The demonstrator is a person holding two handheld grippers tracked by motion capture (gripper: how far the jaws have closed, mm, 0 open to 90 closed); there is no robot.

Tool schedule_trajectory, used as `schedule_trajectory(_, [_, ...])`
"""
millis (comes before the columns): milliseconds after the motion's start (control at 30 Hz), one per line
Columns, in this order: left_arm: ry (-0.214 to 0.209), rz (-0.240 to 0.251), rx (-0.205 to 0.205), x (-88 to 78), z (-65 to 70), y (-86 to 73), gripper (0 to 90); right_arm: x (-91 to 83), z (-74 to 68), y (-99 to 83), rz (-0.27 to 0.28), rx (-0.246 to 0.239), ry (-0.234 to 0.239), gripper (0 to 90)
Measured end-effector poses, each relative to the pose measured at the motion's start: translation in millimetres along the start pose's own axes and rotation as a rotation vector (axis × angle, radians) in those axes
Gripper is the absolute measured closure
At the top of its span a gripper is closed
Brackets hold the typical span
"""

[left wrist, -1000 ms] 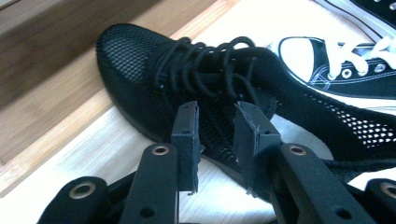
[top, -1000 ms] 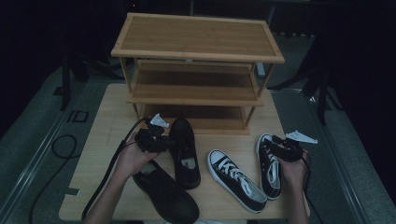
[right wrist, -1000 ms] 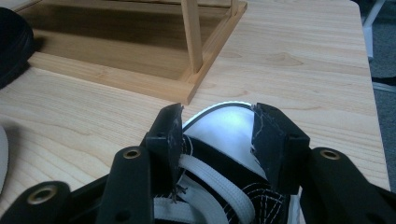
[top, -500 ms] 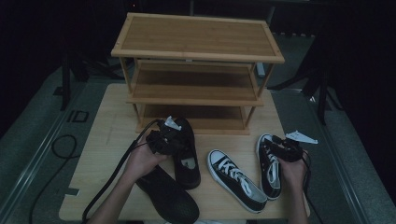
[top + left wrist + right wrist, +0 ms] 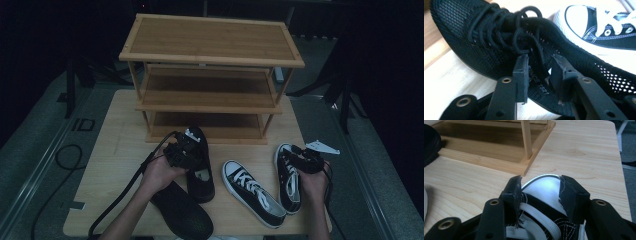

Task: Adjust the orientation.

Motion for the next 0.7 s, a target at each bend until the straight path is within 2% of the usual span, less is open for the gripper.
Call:
schedule_trajectory(100, [0.004, -0.005, -0.006, 1.7, -1.9, 0.1, 69.5, 0.2, 0.1, 0.0, 0.0, 0.0, 0.0, 52.6])
schedule_trajectory(133, [0.007, -0.02, 0.004, 2.1, -3.3, -0.6, 69.5, 0.2, 0.0, 0.0, 0.0, 0.0, 0.0, 52.6])
schedule_trajectory(167, [0.007, -0.022, 0.008, 2.0, -3.5, -0.9, 77.5, 0.1, 0.0, 0.0, 0.0, -0.001, 0.0, 52.6])
schedule_trajectory(300, [0.004, -0.025, 0.014, -0.3, -5.2, -0.6, 85.4, 0.3, 0.1, 0.0, 0.0, 0.0, 0.001, 52.6])
schedule_trajectory(467, [0.044, 0.006, -0.001, -4.4, -17.8, 4.8, 87.9, 0.2, 0.1, 0.0, -0.001, 0.0, 0.001, 52.6])
schedule_trajectory(700, [0.059, 0.04, -0.04, -8.9, -36.5, 13.6, 88.3, 0.3, 0.1, 0.0, -0.001, 0.0, 0.001, 52.6])
Point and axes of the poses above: each handheld gripper's, and its own axes: x roughly forward along the jaws, y roughly out of its top, z roughly to its right, the point moved 10 cm from there along x, roughly forward along the jaws, and after that the axes turned 8 degrees about -x, right-handed, at the moved point
